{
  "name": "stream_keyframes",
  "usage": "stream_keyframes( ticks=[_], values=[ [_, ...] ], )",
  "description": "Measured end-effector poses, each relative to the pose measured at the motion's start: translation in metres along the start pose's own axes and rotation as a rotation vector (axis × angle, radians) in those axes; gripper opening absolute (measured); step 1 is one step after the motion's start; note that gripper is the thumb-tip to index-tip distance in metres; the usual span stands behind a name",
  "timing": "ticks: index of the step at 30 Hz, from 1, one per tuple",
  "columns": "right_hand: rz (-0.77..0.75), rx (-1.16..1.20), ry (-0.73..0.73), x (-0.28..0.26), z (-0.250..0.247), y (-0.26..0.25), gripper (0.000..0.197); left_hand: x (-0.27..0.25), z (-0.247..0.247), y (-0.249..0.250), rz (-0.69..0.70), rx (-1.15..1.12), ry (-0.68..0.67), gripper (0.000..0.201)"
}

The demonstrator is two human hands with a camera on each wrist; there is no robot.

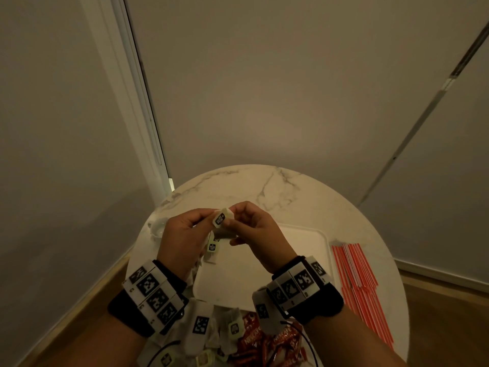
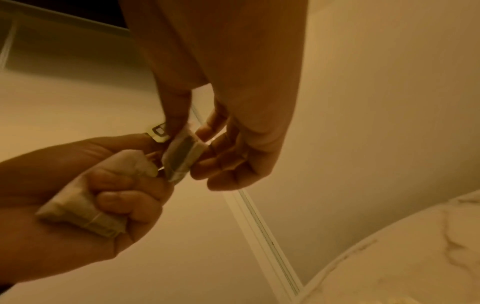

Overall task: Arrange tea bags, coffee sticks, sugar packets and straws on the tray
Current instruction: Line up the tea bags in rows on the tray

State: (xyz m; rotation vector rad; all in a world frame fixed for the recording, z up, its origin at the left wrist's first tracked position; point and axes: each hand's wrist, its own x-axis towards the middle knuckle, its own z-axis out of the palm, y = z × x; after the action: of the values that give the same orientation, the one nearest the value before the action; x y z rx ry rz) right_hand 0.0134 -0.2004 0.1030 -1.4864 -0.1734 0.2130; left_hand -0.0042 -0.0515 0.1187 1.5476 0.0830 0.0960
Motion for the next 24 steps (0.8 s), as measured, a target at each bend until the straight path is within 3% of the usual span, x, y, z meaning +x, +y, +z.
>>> stream_keyframes(
  ticks=[6, 10, 15, 19, 24],
  values=[
    [-0.033, -0.128, 0.034, 0.004, -0.009, -0.005, 0.008, -0.001, 0.000, 0.004, 0.021, 0.016, -0.049, 0.013],
    [-0.034, -0.025, 0.061, 0.006, -0.012, -0.007, 0.016, 0.003, -0.004, 0.006, 0.058, 0.066, -0.054, 0.017],
    [-0.106, 0.004, 0.090, 0.009, -0.010, -0.006, 0.017, 0.002, 0.000, 0.014, -0.069, -0.070, -0.091, 0.031],
    [-0.142, 0.037, 0.126, 0.010, -0.006, -0.005, 0.022, 0.009, 0.001, 0.005, -0.004, 0.034, -0.023, 0.020],
    [-0.110, 0.040, 0.111, 0.010, -0.005, 0.001, 0.014, 0.016, -0.004, -0.006, 0.018, 0.113, -0.041, 0.014]
  ],
)
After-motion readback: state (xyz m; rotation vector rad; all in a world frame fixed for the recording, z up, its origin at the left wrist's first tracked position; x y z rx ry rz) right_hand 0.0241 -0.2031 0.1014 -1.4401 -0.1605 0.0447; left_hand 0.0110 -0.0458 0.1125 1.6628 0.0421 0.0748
